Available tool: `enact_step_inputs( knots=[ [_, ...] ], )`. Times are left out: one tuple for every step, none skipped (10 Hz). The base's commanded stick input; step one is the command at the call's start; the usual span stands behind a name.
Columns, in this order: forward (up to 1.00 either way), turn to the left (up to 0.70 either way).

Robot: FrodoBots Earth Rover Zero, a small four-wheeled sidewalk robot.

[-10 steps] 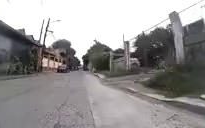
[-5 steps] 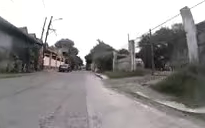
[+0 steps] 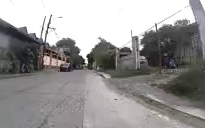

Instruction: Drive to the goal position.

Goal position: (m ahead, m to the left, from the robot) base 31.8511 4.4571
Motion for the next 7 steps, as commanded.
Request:
enact_step_inputs(
  knots=[
    [1.0, 0.0],
    [1.0, 0.0],
    [1.0, 0.0],
    [1.0, 0.0],
    [1.0, 0.0],
    [1.0, 0.0],
    [1.0, 0.0]
  ],
)
